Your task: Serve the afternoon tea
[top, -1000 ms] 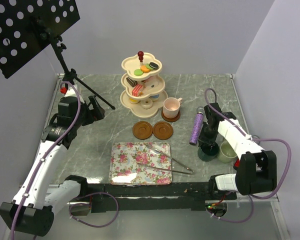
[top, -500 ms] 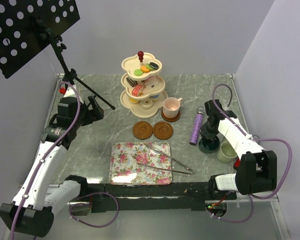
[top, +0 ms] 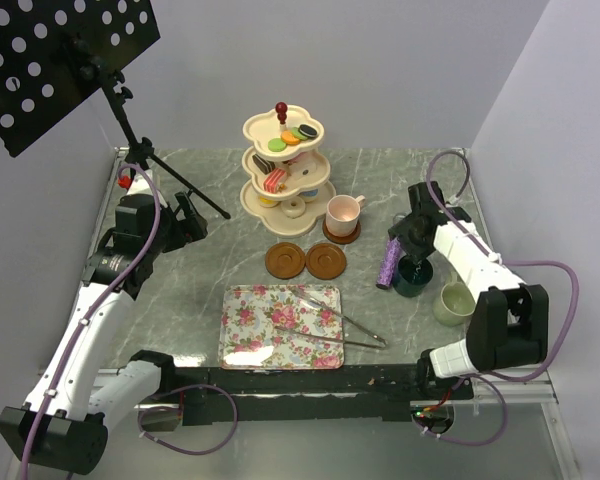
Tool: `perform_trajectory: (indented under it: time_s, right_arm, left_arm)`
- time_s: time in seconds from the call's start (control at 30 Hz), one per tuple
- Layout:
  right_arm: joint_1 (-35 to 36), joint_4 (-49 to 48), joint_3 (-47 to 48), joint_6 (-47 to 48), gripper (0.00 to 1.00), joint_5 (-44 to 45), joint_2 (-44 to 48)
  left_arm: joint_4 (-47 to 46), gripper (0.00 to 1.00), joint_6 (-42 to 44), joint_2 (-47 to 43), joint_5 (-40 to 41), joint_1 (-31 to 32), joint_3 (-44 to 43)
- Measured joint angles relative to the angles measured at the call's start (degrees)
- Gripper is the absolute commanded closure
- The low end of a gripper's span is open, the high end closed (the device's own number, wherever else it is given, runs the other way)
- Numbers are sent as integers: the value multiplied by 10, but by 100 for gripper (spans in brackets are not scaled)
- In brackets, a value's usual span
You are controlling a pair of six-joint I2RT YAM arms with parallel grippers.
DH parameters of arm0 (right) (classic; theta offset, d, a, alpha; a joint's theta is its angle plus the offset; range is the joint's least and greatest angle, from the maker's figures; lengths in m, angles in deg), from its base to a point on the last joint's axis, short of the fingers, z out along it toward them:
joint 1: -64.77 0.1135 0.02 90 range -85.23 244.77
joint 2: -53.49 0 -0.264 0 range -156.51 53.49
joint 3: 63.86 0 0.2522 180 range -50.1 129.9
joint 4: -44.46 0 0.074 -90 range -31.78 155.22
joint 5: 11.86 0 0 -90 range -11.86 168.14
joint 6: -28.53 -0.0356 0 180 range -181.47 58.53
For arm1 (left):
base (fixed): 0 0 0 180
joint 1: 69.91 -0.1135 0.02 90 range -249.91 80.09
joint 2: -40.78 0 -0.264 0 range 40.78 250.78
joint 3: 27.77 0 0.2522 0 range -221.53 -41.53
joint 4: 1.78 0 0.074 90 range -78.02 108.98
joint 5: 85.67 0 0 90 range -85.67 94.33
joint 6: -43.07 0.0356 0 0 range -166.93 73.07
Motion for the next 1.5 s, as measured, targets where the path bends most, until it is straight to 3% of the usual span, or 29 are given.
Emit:
perform_trajectory:
  time_s: [0.2, 0.43, 0.67, 0.97, 1.17, 1.23, 1.3, 1.5]
  right_arm:
    - [-9, -6, 12, 141, 32, -11, 61]
    - [-77, 3, 6, 389, 36, -34, 134]
    - [-83, 36, -17, 564, 36, -50, 88]
    - [-83, 22, -29, 657, 37, -56, 21]
    - [-83, 6, -27, 662, 65, -59, -42]
    - [-83, 7, -26, 659, 79, -52, -50]
    - [-83, 15, -25, 655, 99, -47, -49]
    - [-80, 52, -3, 600, 100, -42, -47]
  left_arm:
    - [0, 0, 0, 0, 1, 0, 1]
    - [0, 0, 0, 0, 0, 0, 7]
    - [0, 0, 0, 0, -1, 0, 7]
    - [0, 0, 0, 0, -1, 1, 7]
    - [1, 0, 0, 0, 0, 2, 7]
    - [1, 0, 0, 0, 2, 2, 7]
    - [1, 0, 0, 0, 5, 2, 7]
    - [1, 0, 0, 1, 5, 2, 6]
